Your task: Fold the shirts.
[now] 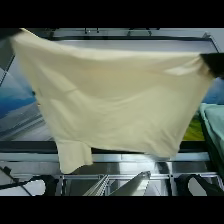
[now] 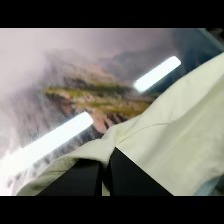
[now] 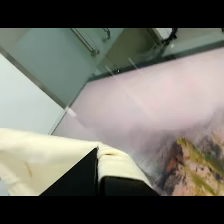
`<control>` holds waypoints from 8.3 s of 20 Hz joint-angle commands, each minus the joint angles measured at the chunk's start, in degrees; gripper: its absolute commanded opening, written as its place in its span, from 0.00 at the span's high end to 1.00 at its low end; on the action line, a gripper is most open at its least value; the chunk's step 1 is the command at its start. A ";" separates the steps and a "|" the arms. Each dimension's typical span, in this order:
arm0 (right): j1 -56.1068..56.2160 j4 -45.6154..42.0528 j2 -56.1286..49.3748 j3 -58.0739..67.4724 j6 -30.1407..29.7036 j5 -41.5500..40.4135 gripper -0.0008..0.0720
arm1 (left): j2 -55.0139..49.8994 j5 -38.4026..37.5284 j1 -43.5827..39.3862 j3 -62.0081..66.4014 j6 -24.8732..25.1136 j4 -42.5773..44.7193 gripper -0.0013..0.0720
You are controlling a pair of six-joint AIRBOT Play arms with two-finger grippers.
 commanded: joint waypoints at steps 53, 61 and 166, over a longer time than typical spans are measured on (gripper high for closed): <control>-8.59 -44.37 -28.24 -14.12 14.67 5.40 0.24 | -7.43 -1.75 5.14 -47.69 -15.98 32.46 0.64; -5.70 -34.27 -28.35 -18.05 9.40 0.28 0.25 | 2.27 16.55 -1.70 -69.22 -16.13 33.31 0.64; 32.65 -5.66 -44.04 31.71 7.65 -5.18 0.96 | -23.69 13.99 -24.15 3.63 -8.96 -21.40 0.97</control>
